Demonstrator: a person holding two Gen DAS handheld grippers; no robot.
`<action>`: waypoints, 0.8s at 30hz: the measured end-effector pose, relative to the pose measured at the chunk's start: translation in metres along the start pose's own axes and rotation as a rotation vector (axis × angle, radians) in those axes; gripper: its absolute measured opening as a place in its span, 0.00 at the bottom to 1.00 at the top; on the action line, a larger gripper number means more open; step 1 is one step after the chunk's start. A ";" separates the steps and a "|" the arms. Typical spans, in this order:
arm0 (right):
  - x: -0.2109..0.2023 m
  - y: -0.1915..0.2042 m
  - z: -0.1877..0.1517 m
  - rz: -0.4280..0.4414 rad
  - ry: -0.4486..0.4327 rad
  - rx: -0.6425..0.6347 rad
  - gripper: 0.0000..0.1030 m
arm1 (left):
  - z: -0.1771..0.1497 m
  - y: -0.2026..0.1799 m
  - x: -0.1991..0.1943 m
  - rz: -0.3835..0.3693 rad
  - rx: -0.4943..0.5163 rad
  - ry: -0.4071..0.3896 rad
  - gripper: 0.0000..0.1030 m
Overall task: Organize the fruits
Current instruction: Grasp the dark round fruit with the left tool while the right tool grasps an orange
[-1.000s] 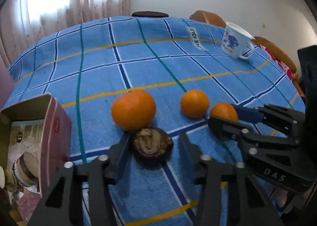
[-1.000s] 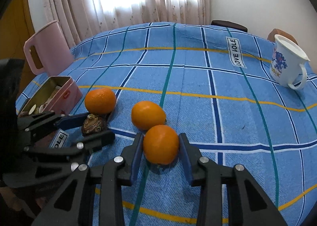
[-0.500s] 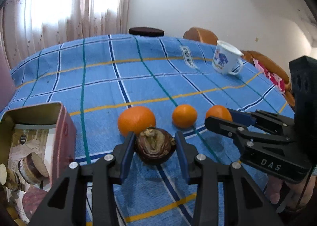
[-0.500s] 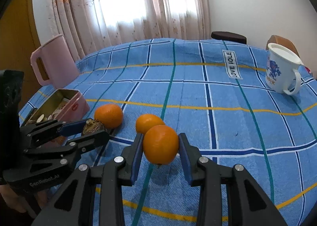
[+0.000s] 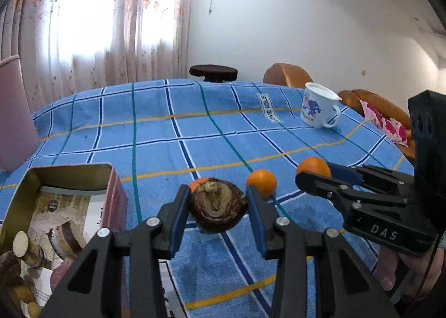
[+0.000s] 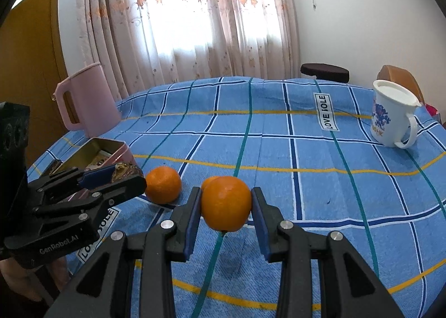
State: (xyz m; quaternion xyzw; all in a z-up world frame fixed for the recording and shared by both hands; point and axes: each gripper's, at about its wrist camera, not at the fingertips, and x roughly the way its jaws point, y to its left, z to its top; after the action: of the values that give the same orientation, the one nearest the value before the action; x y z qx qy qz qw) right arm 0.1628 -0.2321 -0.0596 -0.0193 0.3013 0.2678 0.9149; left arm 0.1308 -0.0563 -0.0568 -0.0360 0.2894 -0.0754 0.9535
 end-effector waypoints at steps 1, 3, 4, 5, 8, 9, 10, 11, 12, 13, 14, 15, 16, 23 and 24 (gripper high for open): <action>-0.002 -0.001 -0.001 0.002 -0.007 0.001 0.36 | 0.000 0.000 -0.002 0.004 0.001 -0.009 0.41; -0.005 -0.001 -0.001 0.006 -0.023 0.001 0.36 | 0.000 -0.001 -0.004 0.008 0.004 -0.024 0.41; -0.007 -0.001 -0.001 0.008 -0.030 -0.001 0.36 | -0.001 -0.001 -0.005 0.010 0.006 -0.028 0.41; -0.008 0.000 -0.001 0.007 -0.036 -0.003 0.36 | -0.001 -0.002 -0.006 0.014 0.009 -0.033 0.41; -0.011 0.001 -0.002 0.006 -0.052 -0.011 0.36 | -0.001 -0.004 -0.009 0.024 0.015 -0.049 0.41; -0.013 0.002 -0.002 0.004 -0.058 -0.013 0.36 | -0.001 -0.004 -0.010 0.025 0.016 -0.053 0.41; -0.014 0.002 -0.002 0.005 -0.067 -0.016 0.36 | -0.001 -0.004 -0.012 0.029 0.016 -0.062 0.41; -0.015 0.003 -0.002 0.005 -0.073 -0.018 0.36 | -0.002 -0.004 -0.013 0.032 0.016 -0.068 0.41; -0.017 0.003 -0.002 0.005 -0.084 -0.021 0.36 | -0.002 -0.004 -0.014 0.033 0.017 -0.073 0.41; -0.019 0.004 -0.003 0.005 -0.091 -0.023 0.36 | -0.002 -0.004 -0.015 0.034 0.017 -0.080 0.41; -0.020 0.004 -0.003 0.004 -0.098 -0.025 0.36 | -0.002 -0.004 -0.016 0.036 0.016 -0.086 0.41; -0.021 0.005 -0.003 0.003 -0.105 -0.029 0.36 | -0.002 -0.004 -0.017 0.036 0.017 -0.091 0.41; -0.022 0.006 -0.003 0.002 -0.111 -0.033 0.36 | -0.002 -0.004 -0.018 0.036 0.018 -0.094 0.41; -0.029 0.008 -0.004 -0.004 -0.146 -0.047 0.36 | -0.004 -0.004 -0.025 0.047 0.018 -0.127 0.41; -0.029 0.008 -0.004 -0.005 -0.151 -0.049 0.36 | -0.004 -0.004 -0.025 0.048 0.018 -0.131 0.41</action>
State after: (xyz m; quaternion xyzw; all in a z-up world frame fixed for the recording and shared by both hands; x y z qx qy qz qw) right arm 0.1370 -0.2398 -0.0450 -0.0221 0.2250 0.2736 0.9349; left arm 0.1073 -0.0564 -0.0457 -0.0252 0.2265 -0.0528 0.9723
